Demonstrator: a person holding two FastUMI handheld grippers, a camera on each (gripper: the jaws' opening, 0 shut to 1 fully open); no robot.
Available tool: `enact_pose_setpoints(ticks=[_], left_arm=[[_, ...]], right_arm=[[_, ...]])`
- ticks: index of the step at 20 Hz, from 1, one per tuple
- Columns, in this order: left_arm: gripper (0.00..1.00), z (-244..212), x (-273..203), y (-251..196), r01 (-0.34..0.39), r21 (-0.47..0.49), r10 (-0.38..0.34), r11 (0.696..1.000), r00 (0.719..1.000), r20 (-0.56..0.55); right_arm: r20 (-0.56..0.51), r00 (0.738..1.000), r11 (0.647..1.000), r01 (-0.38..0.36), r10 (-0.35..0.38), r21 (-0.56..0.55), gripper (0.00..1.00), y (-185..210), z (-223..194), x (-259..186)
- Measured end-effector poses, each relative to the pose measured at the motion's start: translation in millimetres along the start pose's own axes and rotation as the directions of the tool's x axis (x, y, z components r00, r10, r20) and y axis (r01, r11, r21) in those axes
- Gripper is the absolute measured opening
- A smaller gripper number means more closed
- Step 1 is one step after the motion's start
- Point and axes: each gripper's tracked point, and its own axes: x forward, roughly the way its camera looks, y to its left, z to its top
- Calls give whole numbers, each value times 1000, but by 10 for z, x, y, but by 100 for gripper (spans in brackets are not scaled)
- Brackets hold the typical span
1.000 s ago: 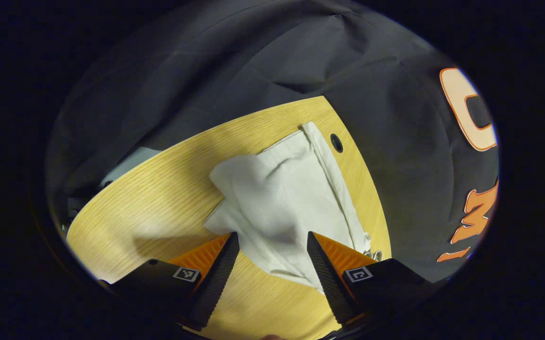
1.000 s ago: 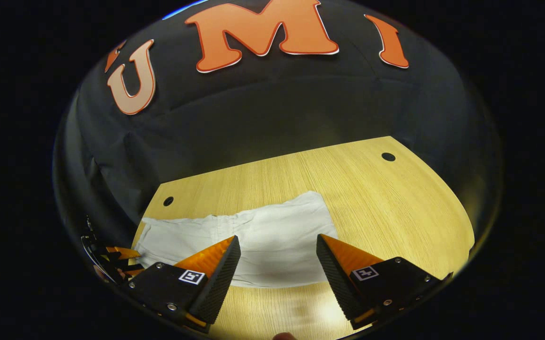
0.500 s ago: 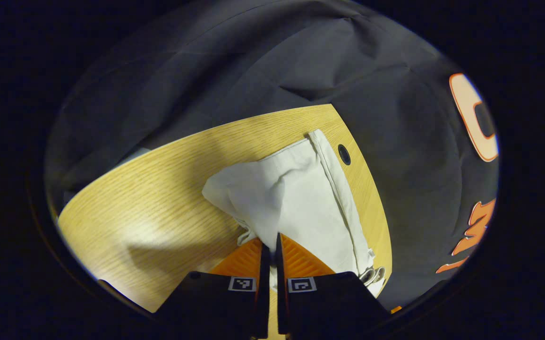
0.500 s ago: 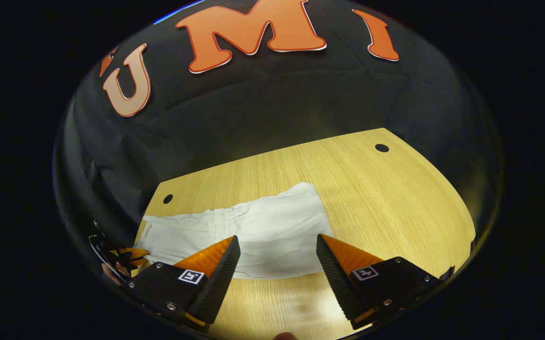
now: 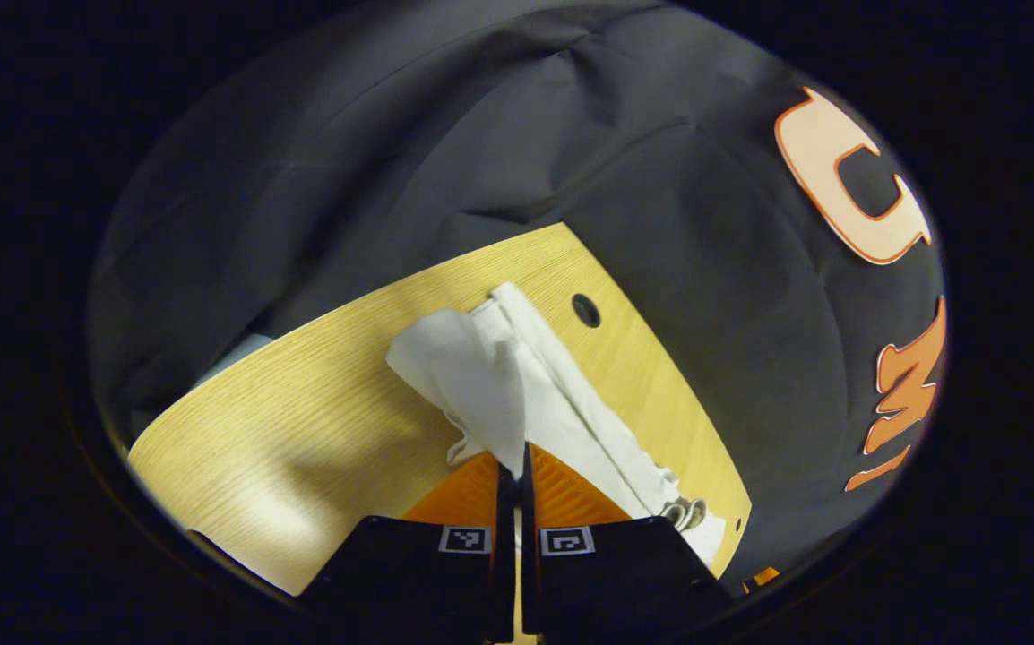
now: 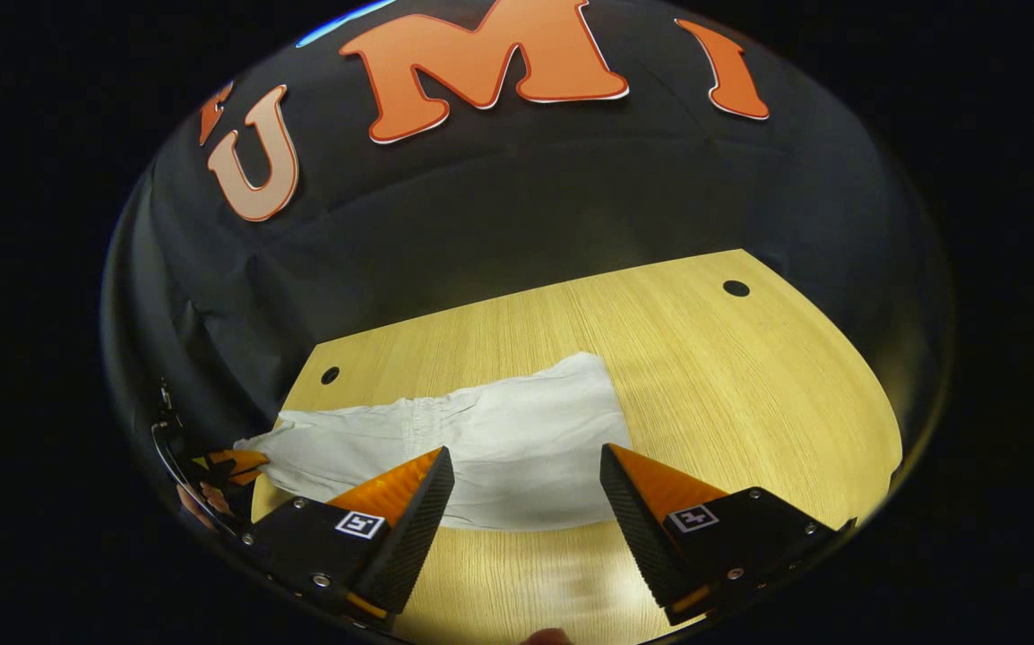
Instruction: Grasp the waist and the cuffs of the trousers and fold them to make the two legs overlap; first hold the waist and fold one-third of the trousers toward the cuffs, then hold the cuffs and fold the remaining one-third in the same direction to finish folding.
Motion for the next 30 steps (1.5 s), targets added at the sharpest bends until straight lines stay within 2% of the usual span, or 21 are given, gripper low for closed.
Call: enact_pose_setpoints(ticks=[7, 15, 26, 30], left_arm=[[6, 83, -403, -793, 73, 93, -82, 993, 993, 90], [6, -78, -764, -1680, 127, 237, -163, 963, 977, 137], [6, -817, -829, -2842, 210, 396, -270, 894, 958, 100], [6, -1191, -795, -3206, 257, 435, -306, 863, 951, 47]], right_arm=[[22, 999, 998, -37, 38, -49, 98, -123, 181, -42], [91, 992, 995, -82, 87, -60, 98, -425, 443, -247], [113, 988, 991, -97, 107, -89, 98, -888, 504, -398], [140, 983, 989, -106, 119, -102, 99, -1056, 581, -489]])
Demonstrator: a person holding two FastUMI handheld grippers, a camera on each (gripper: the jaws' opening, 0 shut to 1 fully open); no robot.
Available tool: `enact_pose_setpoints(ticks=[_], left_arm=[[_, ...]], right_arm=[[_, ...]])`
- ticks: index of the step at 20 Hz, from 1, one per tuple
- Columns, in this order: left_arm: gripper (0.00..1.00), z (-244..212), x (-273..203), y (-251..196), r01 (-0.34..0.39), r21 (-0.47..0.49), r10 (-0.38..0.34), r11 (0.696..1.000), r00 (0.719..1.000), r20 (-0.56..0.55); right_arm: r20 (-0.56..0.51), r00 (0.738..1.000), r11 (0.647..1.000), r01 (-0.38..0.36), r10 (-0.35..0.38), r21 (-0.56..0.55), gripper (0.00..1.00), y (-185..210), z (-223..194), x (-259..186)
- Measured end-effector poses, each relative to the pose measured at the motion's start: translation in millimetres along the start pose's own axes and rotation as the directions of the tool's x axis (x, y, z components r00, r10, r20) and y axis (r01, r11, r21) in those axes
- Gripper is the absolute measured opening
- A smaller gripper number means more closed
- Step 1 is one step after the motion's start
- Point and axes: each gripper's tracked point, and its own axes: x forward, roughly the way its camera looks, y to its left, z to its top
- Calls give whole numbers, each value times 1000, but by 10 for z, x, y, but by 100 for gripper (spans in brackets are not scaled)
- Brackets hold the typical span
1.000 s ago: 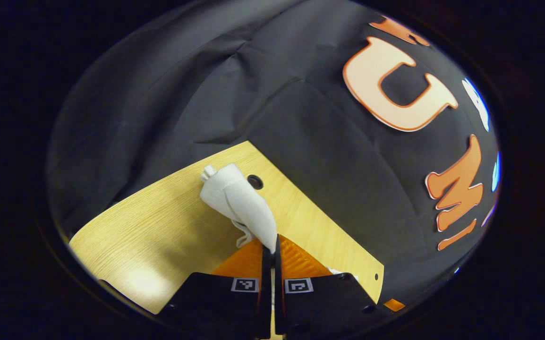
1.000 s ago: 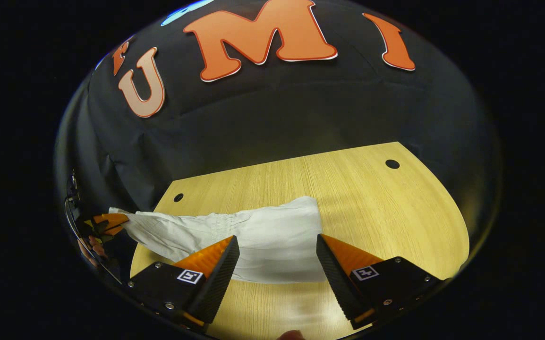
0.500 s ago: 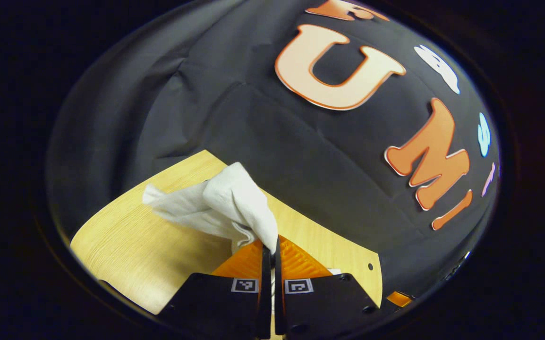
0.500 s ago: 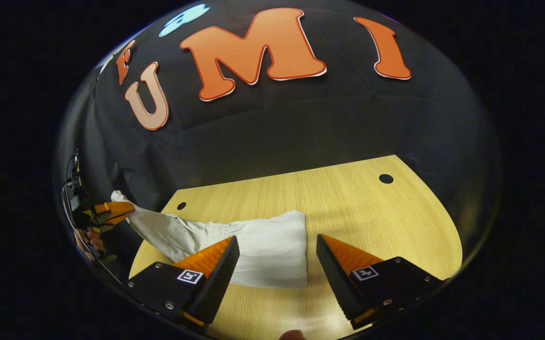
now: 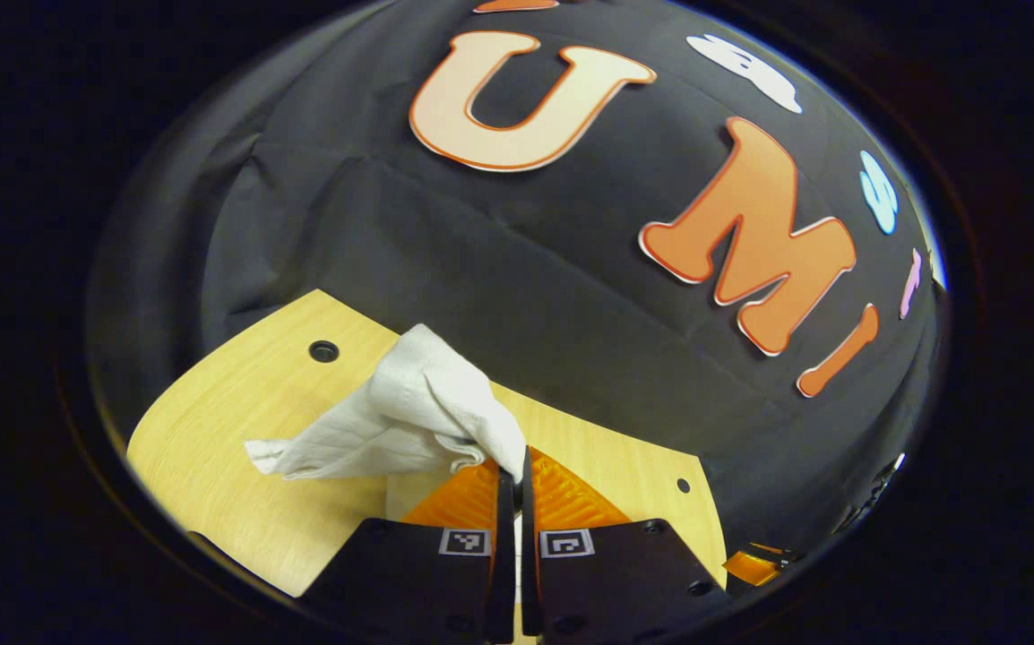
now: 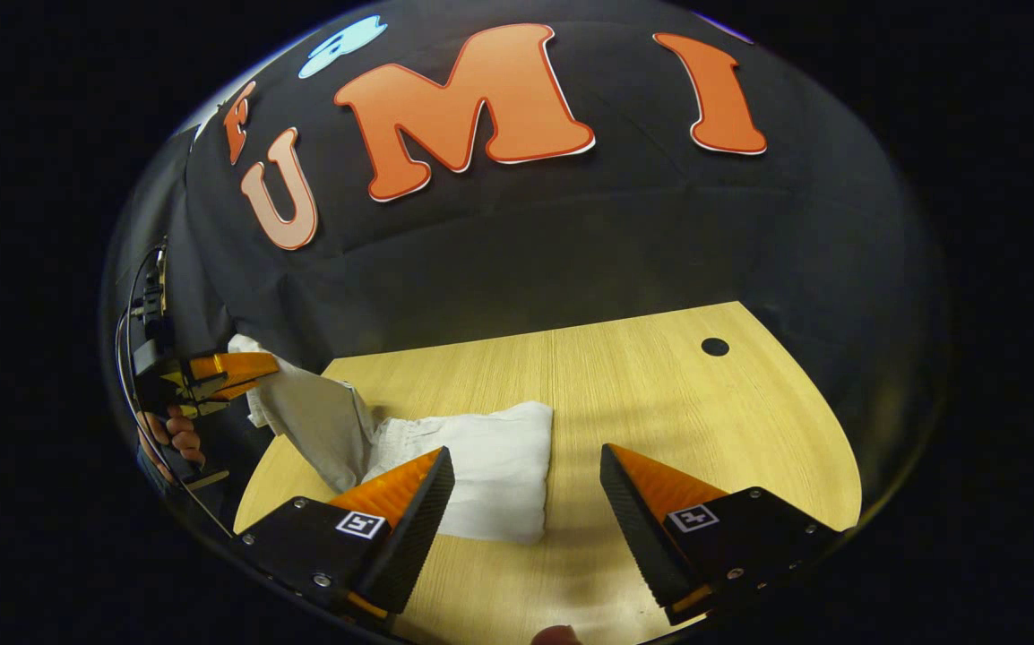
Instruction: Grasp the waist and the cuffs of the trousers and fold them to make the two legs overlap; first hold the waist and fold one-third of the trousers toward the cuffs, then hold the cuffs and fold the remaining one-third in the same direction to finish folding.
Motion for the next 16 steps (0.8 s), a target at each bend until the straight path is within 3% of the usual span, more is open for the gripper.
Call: enact_pose_setpoints(ticks=[11, 14, 16], left_arm=[[6, -799, 466, -1048, 104, 142, -83, 984, 985, -150], [7, -1098, 614, -1157, 133, 249, -77, 959, 972, -224], [5, -1218, 669, -1273, 199, 316, -105, 928, 951, -292]], right_arm=[[48, 999, 999, 23, -21, -37, 99, -624, 103, -248], [50, 998, 999, 32, -31, -23, 98, -769, 94, -286], [53, 998, 999, 33, -33, -5, 98, -834, 88, -297]])
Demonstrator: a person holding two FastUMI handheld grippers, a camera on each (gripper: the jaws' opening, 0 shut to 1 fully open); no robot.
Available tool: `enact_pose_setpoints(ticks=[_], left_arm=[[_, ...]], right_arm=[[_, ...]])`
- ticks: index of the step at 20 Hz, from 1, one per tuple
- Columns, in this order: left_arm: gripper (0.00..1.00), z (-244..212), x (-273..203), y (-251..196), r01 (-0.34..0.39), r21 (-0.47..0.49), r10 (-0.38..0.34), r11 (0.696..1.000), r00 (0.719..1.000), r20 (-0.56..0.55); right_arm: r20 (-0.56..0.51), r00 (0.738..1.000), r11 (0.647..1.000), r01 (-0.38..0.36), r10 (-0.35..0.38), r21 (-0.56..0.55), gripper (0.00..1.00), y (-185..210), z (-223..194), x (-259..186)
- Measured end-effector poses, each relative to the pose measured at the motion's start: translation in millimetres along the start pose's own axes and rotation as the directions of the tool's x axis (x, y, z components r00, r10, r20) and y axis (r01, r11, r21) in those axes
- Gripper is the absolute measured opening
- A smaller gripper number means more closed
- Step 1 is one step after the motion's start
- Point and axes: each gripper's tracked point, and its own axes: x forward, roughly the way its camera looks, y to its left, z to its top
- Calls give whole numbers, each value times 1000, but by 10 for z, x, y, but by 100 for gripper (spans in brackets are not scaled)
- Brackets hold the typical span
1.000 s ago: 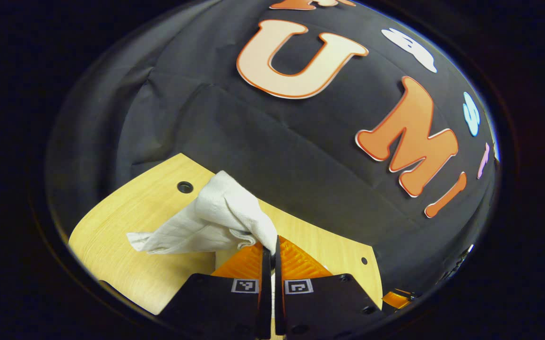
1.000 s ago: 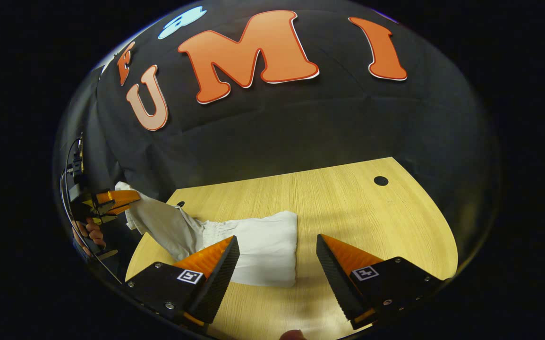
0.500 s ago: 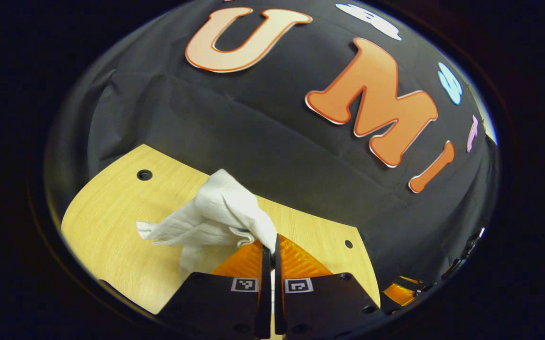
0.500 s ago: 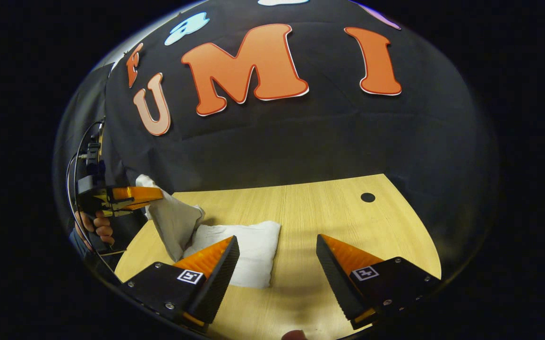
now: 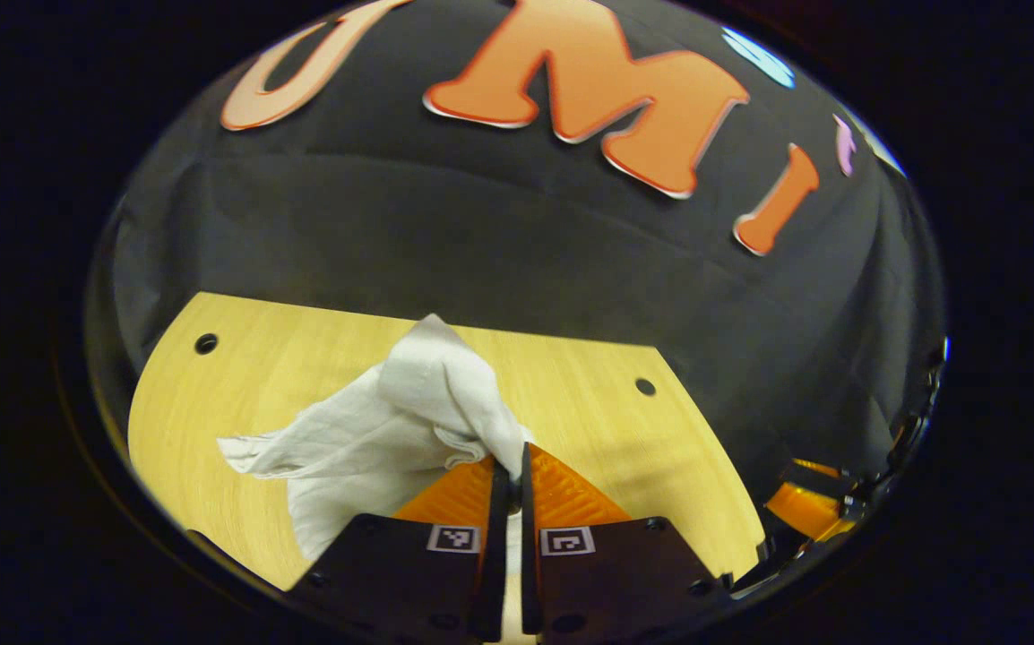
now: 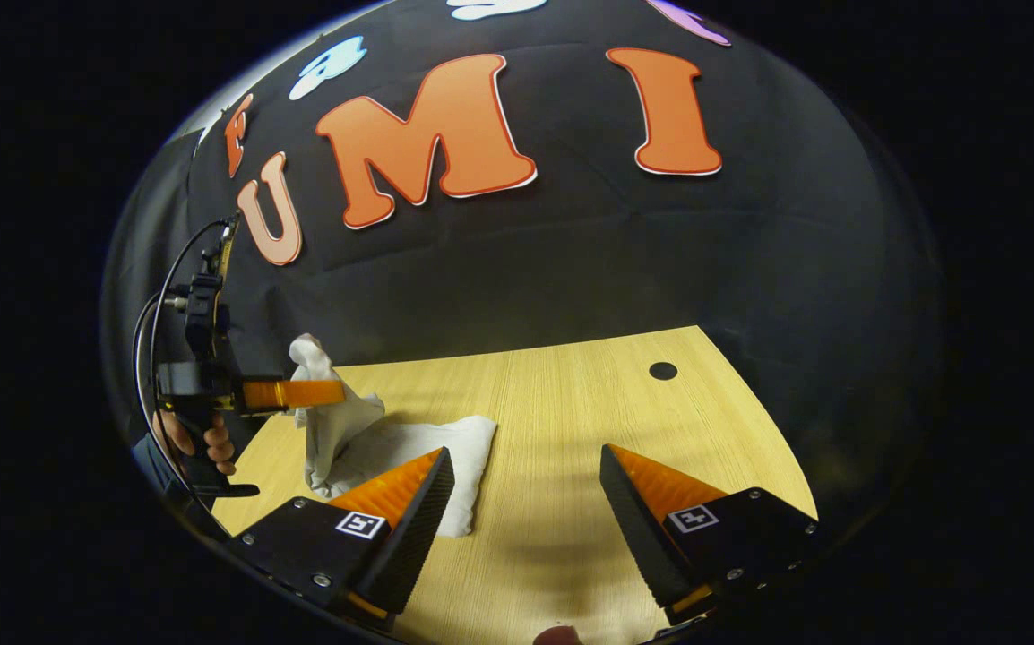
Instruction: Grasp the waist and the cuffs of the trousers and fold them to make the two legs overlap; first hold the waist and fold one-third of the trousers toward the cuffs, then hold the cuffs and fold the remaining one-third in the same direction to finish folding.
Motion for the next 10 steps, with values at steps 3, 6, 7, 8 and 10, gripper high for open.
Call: enact_pose_setpoints(ticks=[3, 6, 7, 8, 10], left_arm=[[21, -223, -4, -197, 58, 62, -53, 996, 996, -67], [39, -389, 16, -333, 96, 110, -83, 989, 990, -118], [52, -444, 28, -382, 107, 137, -89, 985, 987, -132], [58, -491, 51, -414, 111, 170, -86, 979, 985, -149], [70, -559, 142, -421, 89, 257, -46, 962, 985, -168]], right_arm=[[4, 1000, 1000, 0, 0, 19, 99, -51, -9, 2], [9, 1000, 999, -6, 5, 32, 98, -58, -22, 10], [10, 1000, 999, -8, 8, 36, 98, -48, -39, 4], [8, 1000, 999, -10, 10, 42, 98, -49, -53, 2], [11, 1000, 998, -12, 11, 55, 98, -64, -78, -35]])
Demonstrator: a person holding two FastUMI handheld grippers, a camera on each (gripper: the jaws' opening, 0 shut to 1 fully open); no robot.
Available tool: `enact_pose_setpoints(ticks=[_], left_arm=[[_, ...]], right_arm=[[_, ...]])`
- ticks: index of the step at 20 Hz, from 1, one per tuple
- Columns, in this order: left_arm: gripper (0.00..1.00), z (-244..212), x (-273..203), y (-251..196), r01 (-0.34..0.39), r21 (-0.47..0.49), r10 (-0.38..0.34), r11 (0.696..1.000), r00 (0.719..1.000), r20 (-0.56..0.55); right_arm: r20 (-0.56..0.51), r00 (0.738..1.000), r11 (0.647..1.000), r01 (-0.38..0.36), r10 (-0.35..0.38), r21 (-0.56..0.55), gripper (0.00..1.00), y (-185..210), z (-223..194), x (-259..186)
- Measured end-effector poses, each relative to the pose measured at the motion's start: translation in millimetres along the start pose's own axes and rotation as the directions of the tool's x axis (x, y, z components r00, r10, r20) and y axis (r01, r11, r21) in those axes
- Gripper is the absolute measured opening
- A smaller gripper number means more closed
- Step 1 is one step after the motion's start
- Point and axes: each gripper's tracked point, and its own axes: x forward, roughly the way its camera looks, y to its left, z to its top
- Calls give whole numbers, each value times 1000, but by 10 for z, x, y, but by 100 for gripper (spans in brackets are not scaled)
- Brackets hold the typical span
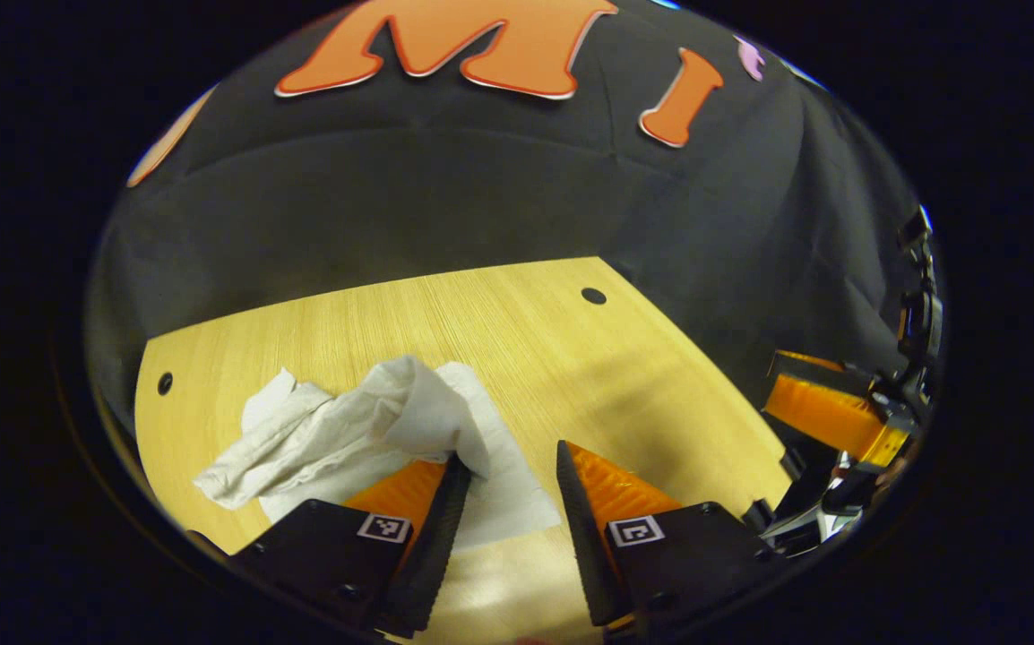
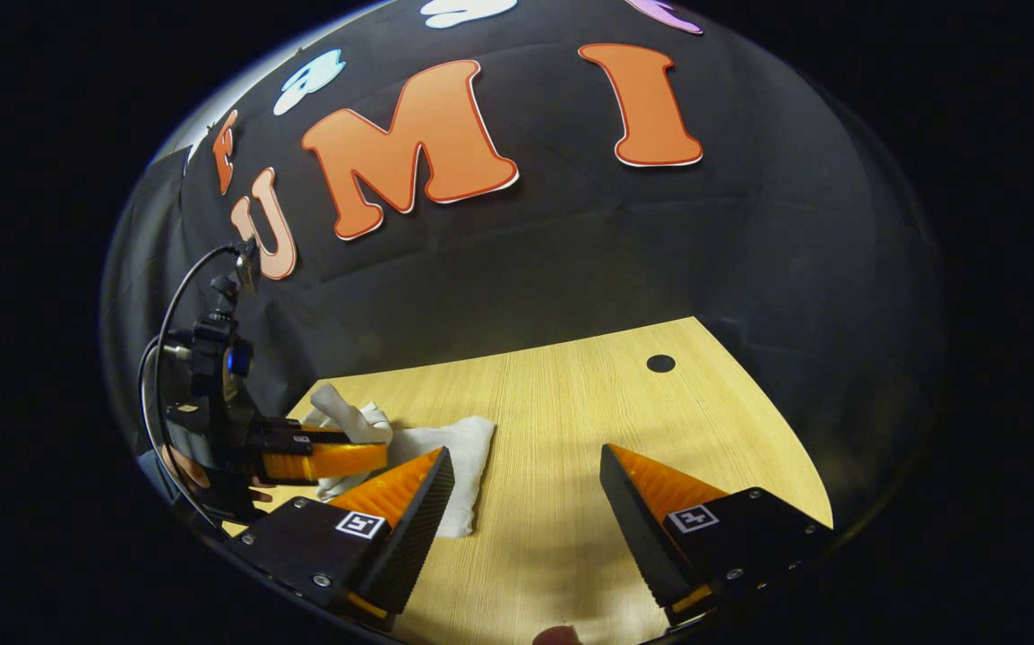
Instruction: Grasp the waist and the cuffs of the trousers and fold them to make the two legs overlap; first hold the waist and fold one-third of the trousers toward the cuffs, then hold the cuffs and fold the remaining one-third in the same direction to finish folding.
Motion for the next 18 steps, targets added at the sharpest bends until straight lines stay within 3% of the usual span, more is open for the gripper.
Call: enact_pose_setpoints(ticks=[2, 3, 5, 7, 10, 15, 17, 18], left_arm=[[75, -52, 61, -45, -33, 70, 34, 997, 999, -19], [69, -84, 55, -106, -33, 108, 36, 994, 999, -24], [69, -198, 70, -222, -26, 208, 33, 978, 999, -31], [85, -250, 45, -363, -35, 291, 42, 956, 999, -19], [98, -264, -21, -387, -46, 301, 43, 952, 999, 16], [98, -266, -141, -322, -72, 341, 58, 937, 997, 52], [100, -336, -161, -195, -140, 352, 139, 926, 990, 28], [100, -351, -176, -248, -121, 339, 117, 933, 993, 32]], right_arm=[[4, 1000, 1000, 3, -3, 13, 98, -31, 1, -10], [5, 1000, 1000, 7, -7, 17, 98, -41, 4, -8], [10, 1000, 1000, 20, -20, 21, 99, -55, 18, -7], [14, 1000, 999, 27, -27, 22, 98, -80, 23, -7], [24, 999, 999, 40, -41, 32, 99, -121, 70, -37], [37, 998, 998, 47, -48, 33, 98, -149, 134, -80], [37, 998, 998, 49, -50, 32, 98, -169, 136, -124], [37, 998, 998, 49, -50, 34, 98, -161, 143, -135]])
